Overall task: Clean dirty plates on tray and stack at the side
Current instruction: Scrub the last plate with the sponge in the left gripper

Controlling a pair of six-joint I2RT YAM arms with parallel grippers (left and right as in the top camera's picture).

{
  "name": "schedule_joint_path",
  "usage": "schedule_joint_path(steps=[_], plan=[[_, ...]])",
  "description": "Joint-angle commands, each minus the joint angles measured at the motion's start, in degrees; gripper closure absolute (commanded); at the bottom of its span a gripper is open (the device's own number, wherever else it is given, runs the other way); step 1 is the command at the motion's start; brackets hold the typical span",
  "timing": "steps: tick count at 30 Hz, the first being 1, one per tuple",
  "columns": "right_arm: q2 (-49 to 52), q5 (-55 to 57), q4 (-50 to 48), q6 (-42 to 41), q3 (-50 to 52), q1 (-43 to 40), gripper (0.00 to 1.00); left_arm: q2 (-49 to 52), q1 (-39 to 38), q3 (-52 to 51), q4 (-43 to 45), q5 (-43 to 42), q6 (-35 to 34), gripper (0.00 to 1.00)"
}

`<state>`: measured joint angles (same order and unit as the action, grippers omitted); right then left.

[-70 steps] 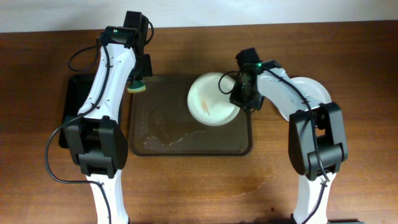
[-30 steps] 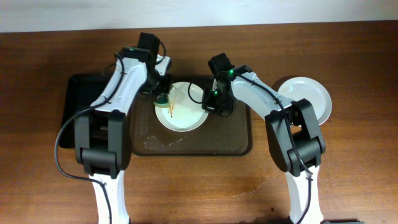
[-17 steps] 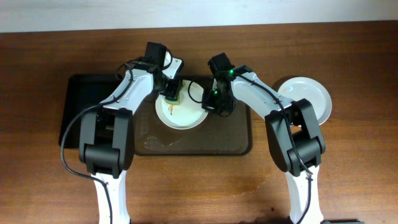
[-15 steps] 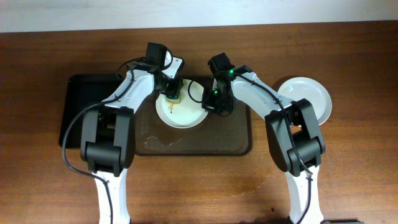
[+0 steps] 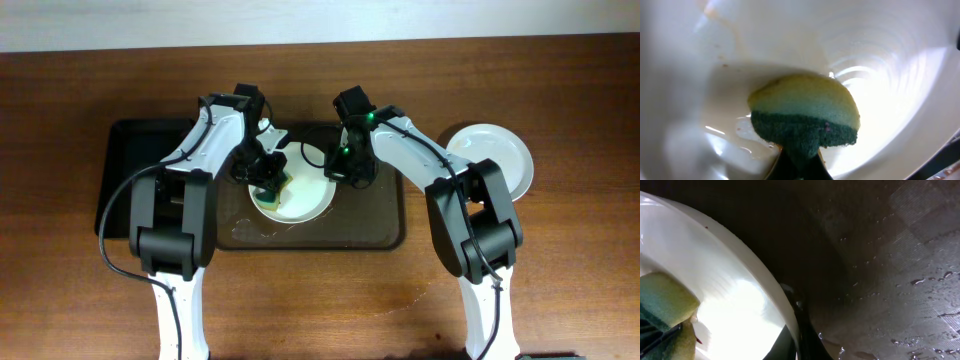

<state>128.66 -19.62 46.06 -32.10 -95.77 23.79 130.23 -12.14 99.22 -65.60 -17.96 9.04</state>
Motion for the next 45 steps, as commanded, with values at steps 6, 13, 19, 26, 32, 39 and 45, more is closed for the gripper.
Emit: schedule_joint_path(steps=[6, 13, 19, 26, 32, 39, 45], plan=[[2.01, 1.81, -0.46, -1.4, 0.72, 0.26, 0.96, 4.85, -1.81, -3.45, 13.79, 0.13, -13.22, 0.99], [2.01, 1.81, -1.14, -1.42, 0.72, 0.37, 0.96, 4.87, -2.1, -3.45, 22.51, 20.68, -27.23, 0.99], [2.01, 1.84, -1.31, -1.38, 0.72, 0.68, 0.96, 4.76, -7.04, -2.86, 24.57, 42.45, -29.18, 0.99], [2.01, 1.86, -1.31, -0.94, 0.72, 0.68, 0.96, 4.76, -8.5, -2.84, 14.67, 24.44, -20.81, 0.99], [2.01, 1.84, -1.33, -0.96, 0.72, 0.68, 0.96, 4.76, -5.11, -2.84, 11.8, 0.48, -3.76, 0.99], [2.01, 1.84, -1.33, -0.96, 0.72, 0.68, 0.96, 4.76, -1.11, -2.84, 22.58, -3.78, -3.76, 0.99], [2.01, 1.86, -1.33, -0.94, 0.72, 0.68, 0.96, 4.76, -0.37, -2.84, 30.95, 8.83, -11.28, 0.99]])
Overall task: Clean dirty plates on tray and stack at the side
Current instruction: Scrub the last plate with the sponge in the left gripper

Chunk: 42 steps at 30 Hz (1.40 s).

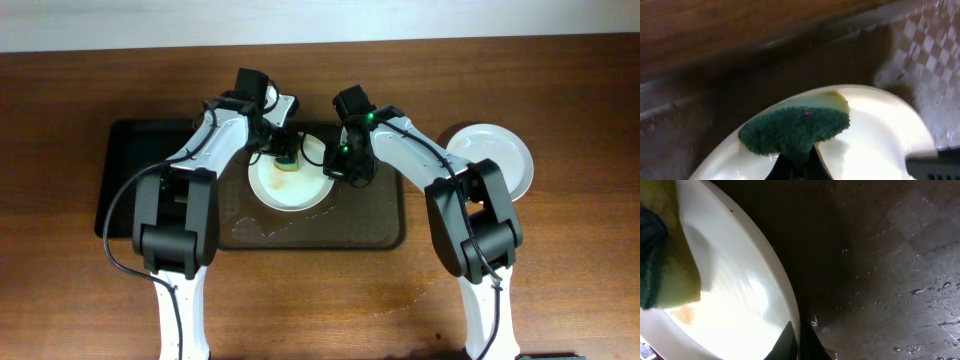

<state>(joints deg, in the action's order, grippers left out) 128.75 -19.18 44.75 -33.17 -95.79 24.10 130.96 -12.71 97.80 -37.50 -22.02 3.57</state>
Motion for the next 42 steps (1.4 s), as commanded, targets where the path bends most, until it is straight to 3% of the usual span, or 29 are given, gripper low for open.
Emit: schedule_joint_path(steps=[1, 4, 8, 11, 14, 17, 20, 23, 27, 30, 34, 38, 40, 42], plan=[[1.92, 1.42, -0.02, 0.13, 0.74, 0.37, 0.96, 4.04, 0.2, -1.42, 2.34, 20.39, -11.19, 0.99], [1.92, 1.42, -0.02, 0.15, 0.74, 0.37, 0.96, 4.04, 0.2, -1.42, -4.81, 35.95, -21.4, 0.99], [1.92, 1.4, -0.02, 0.15, 0.74, 0.37, 0.96, 4.04, 0.11, -1.42, -17.38, 38.29, -21.59, 0.99], [1.92, 1.4, -0.02, 0.15, 0.74, 0.37, 0.96, 4.04, 0.09, -1.42, -23.93, 31.71, -18.34, 0.99], [1.92, 1.38, -0.02, 0.31, 0.74, 0.37, 0.96, 4.04, 0.13, -1.42, -27.74, 12.92, -6.67, 0.99], [1.92, 1.38, 0.0, 0.31, 0.74, 0.37, 0.96, 4.04, 0.13, -1.42, -28.79, 0.83, 1.36, 0.99], [1.92, 1.38, 0.04, 0.33, 0.74, 0.37, 0.96, 4.04, 0.13, -1.42, -27.65, -6.62, 2.08, 0.99], [1.92, 1.4, 0.04, 0.33, 0.74, 0.37, 0.96, 4.04, 0.15, -1.42, -22.25, -7.96, -2.25, 0.99], [1.92, 1.4, 0.02, 0.79, 0.74, 0.37, 0.96, 4.04, 0.46, -1.42, -12.83, 1.33, -13.22, 0.99], [1.92, 1.4, 0.02, 0.79, 0.74, 0.37, 0.96, 4.04, 2.25, -1.42, -9.2, 7.67, -17.79, 0.99], [1.92, 1.4, 0.0, 0.76, 0.74, 0.37, 0.96, 4.04, 3.74, -1.33, -7.32, 26.8, -25.49, 0.99], [1.92, 1.38, 0.0, 0.76, 0.74, 0.37, 0.96, 4.02, 3.06, 1.75, -14.03, 35.17, -25.38, 0.99], [1.92, 1.38, 0.0, 0.76, 0.74, 0.37, 0.96, 4.02, 2.29, 5.86, -21.14, 33.97, -24.94, 0.99], [1.92, 1.38, 0.04, 0.76, 0.74, 0.37, 0.96, 4.02, 1.62, 12.79, -30.56, 26.49, -18.16, 0.99]])
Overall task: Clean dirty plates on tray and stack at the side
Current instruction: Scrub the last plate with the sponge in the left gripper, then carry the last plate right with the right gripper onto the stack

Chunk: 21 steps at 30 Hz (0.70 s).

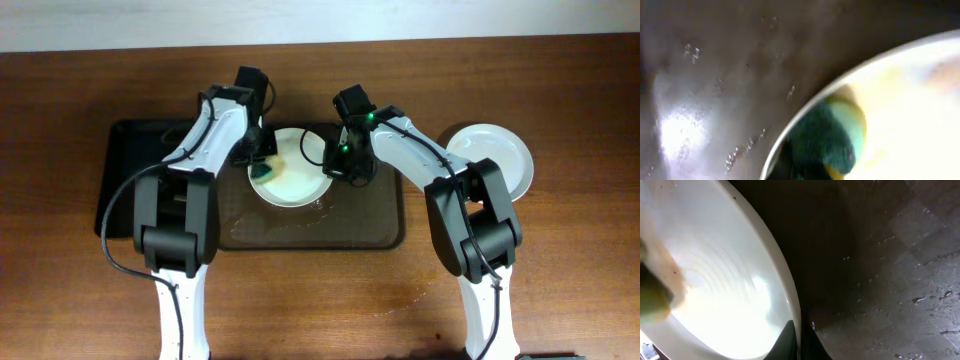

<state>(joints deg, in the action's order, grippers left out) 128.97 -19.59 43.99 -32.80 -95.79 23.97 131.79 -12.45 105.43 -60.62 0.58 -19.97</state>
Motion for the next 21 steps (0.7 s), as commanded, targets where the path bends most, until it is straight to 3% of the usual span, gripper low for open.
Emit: schedule_joint_path(steps=[1, 4, 7, 10, 19, 21], plan=[[1.7, 1.79, 0.85, 0.42, 0.74, 0.5, 0.96, 3.19, 1.36, 8.07, -10.69, 0.85, 7.98, 0.99], [1.7, 1.79, 0.98, 0.96, 0.74, 0.5, 0.96, 3.19, 2.43, 20.04, -20.72, -2.54, 10.71, 0.99], [1.09, -1.22, 1.49, 4.31, 0.55, -0.31, 0.96, 3.19, 4.39, 28.96, -22.6, -2.16, 10.67, 0.99], [-2.93, 0.61, 3.56, 6.88, 0.52, -1.11, 0.96, 3.21, 6.27, 30.95, -21.97, -2.36, 10.62, 0.99], [-19.76, 34.38, 14.73, 6.84, 0.52, 4.02, 0.96, 3.23, 6.38, 30.25, -19.52, -2.34, 10.64, 0.99], [-21.14, 47.54, 17.11, 4.11, 0.52, 7.54, 0.96, 3.23, 6.4, 30.25, -19.15, -2.34, 10.64, 0.99]])
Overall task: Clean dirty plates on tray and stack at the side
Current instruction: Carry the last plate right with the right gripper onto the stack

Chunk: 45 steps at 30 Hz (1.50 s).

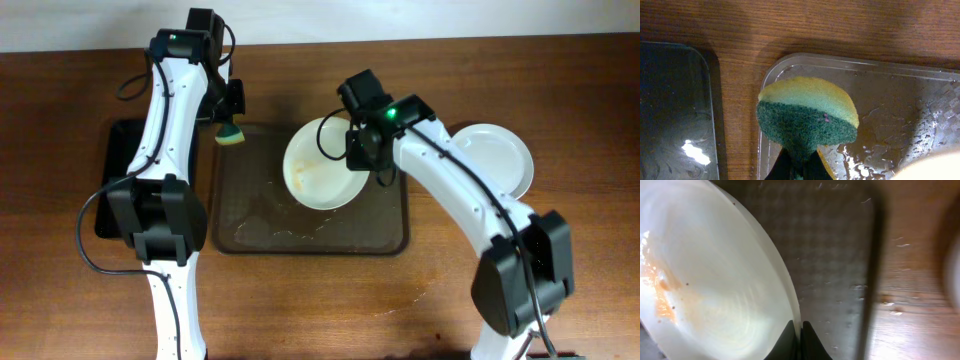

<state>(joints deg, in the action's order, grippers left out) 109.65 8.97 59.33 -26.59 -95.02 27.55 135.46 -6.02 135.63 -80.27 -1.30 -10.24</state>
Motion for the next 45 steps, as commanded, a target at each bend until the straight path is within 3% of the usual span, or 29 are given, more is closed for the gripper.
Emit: schedule_joint_path(steps=[1, 6, 11, 14, 18, 23, 25, 27, 29, 35, 41, 45], plan=[[-1.84, 24.87, 2.73, -3.72, -0.24, 5.68, 0.96, -0.44, -0.02, 0.04, 0.57, -0.46, 0.92, 0.99], [-1.77, 52.39, 8.11, -16.94, -0.07, 17.03, 0.96, -0.42, -0.02, 0.04, 0.76, -0.46, 0.92, 0.99], [-1.77, 66.58, 11.98, -23.98, -0.07, 25.75, 0.96, -0.42, -0.02, 0.04, 0.96, -0.46, 0.92, 0.99], [-1.77, 74.49, 12.37, -24.11, -0.07, 29.49, 0.96, -0.42, -0.02, 0.04, 1.01, -0.46, 0.92, 0.99], [-1.77, 82.31, 12.52, -24.04, -0.09, 32.39, 0.96, -0.42, -0.02, 0.04, 1.14, -0.46, 0.92, 0.99], [-1.88, 78.31, 15.17, -26.47, -0.09, 32.09, 0.96, -0.42, -0.02, 0.04, 1.14, -0.46, 0.92, 0.99], [-2.38, 69.4, 20.52, -30.14, -0.09, 29.29, 0.96, -0.42, -0.02, 0.04, 1.09, -0.46, 0.92, 0.99], [-3.82, 61.86, 27.3, -38.8, -0.09, 25.2, 0.96, -0.42, -0.02, 0.04, 1.14, -0.46, 0.92, 0.99], [-6.27, 55.23, 29.9, -40.09, -0.09, 18.99, 0.96, -0.42, -0.02, 0.04, 1.14, -0.46, 0.92, 0.99], [-11.8, 30.4, 18.4, -15.65, -0.09, -9.03, 0.96, -0.42, -0.02, 0.04, 1.46, -0.46, 0.92, 0.99], [-11.19, 11.87, 9.2, -6.16, 2.97, -36.26, 0.96, -0.42, -0.35, 0.04, 1.86, -0.9, 0.94, 0.99], [-7.87, 9.2, 1.31, -5.38, 9.84, -39.98, 0.96, -0.42, -0.28, 0.04, 2.43, -0.85, 0.94, 0.99]])
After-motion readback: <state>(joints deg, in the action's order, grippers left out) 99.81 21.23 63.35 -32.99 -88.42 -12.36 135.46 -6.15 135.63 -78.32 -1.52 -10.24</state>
